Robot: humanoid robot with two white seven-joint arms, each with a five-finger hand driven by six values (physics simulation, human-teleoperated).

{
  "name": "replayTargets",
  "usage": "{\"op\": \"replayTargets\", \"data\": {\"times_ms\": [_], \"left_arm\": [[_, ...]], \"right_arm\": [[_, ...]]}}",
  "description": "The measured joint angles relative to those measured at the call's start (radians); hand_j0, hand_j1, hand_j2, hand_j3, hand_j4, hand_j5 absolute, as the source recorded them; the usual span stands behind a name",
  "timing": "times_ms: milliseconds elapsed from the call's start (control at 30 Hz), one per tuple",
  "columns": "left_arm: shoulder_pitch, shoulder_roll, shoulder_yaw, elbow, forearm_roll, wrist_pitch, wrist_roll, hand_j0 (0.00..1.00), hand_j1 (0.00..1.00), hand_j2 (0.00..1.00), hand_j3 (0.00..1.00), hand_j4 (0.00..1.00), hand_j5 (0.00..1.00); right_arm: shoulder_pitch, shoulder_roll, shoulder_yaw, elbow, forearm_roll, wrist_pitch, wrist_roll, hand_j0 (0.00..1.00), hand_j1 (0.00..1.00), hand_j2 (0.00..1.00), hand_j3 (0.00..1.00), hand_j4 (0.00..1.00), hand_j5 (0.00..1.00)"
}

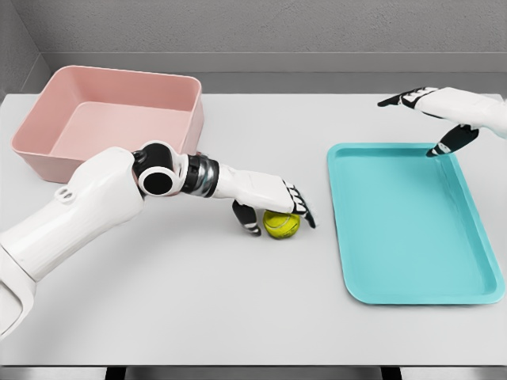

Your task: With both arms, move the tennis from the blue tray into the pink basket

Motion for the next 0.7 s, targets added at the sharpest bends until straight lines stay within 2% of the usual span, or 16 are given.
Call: {"op": "replayTargets", "data": {"times_ms": [67, 133, 467, 700], "left_arm": [[-0.002, 0.000, 0.000, 0.000, 0.001, 0.000, 0.000, 0.56, 0.56, 0.56, 0.56, 0.56, 0.56], [0.000, 0.002, 0.001, 0.001, 0.002, 0.000, 0.000, 0.51, 0.51, 0.51, 0.51, 0.51, 0.51], [0.000, 0.013, 0.007, -0.001, 0.002, 0.000, -0.001, 0.49, 0.49, 0.49, 0.49, 0.49, 0.49], [-0.015, 0.065, 0.042, -0.091, 0.043, -0.001, 0.000, 0.49, 0.49, 0.49, 0.49, 0.49, 0.49]], "right_arm": [[0.000, -0.002, 0.000, 0.000, 0.000, 0.000, 0.000, 1.00, 1.00, 1.00, 1.00, 1.00, 1.00], [0.000, -0.002, -0.001, 0.000, 0.000, 0.000, 0.000, 1.00, 1.00, 1.00, 1.00, 1.00, 1.00], [0.000, -0.003, -0.002, 0.000, 0.000, 0.000, -0.001, 1.00, 1.00, 1.00, 1.00, 1.00, 1.00], [0.000, -0.003, -0.002, 0.000, 0.000, 0.000, -0.002, 1.00, 1.00, 1.00, 1.00, 1.00, 1.00]]}}
